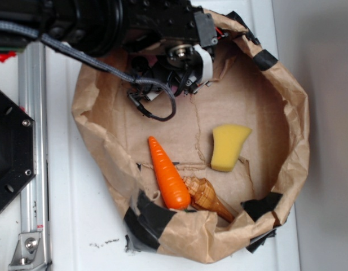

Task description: Grab the yellow duck.

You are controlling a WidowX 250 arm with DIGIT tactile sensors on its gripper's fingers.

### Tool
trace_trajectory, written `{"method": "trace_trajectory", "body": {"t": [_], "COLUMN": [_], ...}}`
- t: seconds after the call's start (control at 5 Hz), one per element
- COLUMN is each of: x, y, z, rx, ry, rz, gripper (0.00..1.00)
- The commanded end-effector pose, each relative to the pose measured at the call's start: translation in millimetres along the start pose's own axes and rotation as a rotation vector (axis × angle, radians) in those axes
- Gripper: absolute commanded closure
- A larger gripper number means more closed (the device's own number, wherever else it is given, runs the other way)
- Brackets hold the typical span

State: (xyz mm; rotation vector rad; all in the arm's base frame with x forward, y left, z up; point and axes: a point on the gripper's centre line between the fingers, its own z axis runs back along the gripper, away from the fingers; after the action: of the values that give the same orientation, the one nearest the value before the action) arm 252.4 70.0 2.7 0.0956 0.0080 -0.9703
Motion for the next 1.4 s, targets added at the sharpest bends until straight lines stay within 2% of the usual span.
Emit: {"method": "trace_trajectory", "body": {"t": [0.0, 0.2, 0.6, 0.8, 1.0, 1.2], "x": [5, 6, 1, 6, 35, 47], "y": [-14, -15, -13, -18, -19, -10], "z": [-6, -3, 25, 73, 127, 147], "rx": [-0.024, -0.021, 0.052, 0.098, 0.014, -0.059], "ry": [-0.004, -0.011, -0.031, -0.102, -0.162, -0.171], "rz": [-0.017, -0.016, 0.023, 0.077, 0.267, 0.468], "gripper": [1.0, 1.0, 1.0, 1.0, 1.0, 1.0]}}
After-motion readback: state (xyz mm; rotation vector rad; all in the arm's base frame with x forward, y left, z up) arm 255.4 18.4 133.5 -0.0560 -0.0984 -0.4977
